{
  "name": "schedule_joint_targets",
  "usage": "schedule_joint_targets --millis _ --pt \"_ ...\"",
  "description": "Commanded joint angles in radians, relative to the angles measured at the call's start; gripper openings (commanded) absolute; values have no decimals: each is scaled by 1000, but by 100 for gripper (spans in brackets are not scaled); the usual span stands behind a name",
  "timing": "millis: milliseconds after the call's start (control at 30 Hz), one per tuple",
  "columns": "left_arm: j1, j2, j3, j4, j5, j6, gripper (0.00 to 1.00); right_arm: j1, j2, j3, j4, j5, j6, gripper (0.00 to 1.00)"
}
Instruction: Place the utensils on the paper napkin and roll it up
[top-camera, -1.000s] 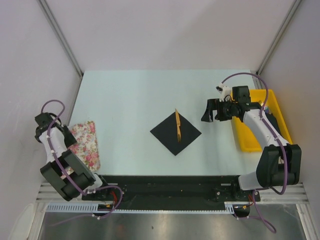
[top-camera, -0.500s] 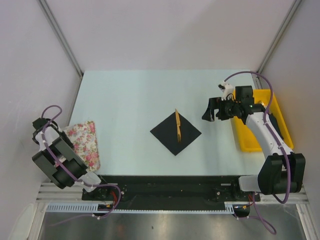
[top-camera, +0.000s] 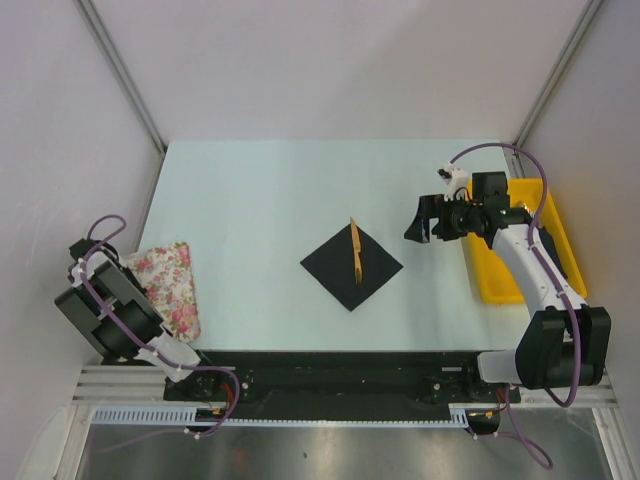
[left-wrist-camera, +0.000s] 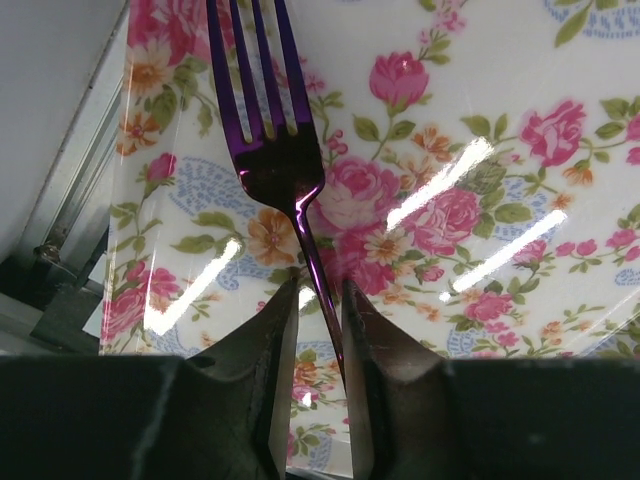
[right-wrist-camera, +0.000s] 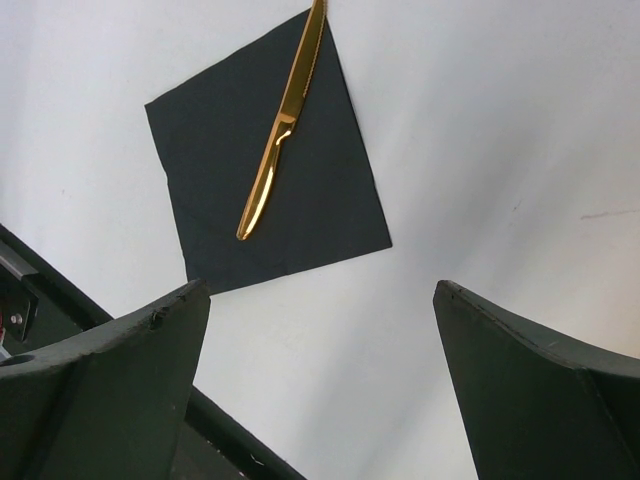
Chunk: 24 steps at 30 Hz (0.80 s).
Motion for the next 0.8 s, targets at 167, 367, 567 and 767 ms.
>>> schedule_joint_targets --millis 167,367,567,767 --pt "11 9 2 64 45 -14 20 -16 16 75 -8 -27 8 100" --pt "-7 -74 9 37 127 -48 0 -19 50 128 -53 -42 -25 99" --pt "-35 -189 44 -8 194 -74 0 -36 85 210 -126 -53 -90 100" --pt "-168 -364 141 -35 450 -125 0 -92 168 433 -312 -74 -233 100"
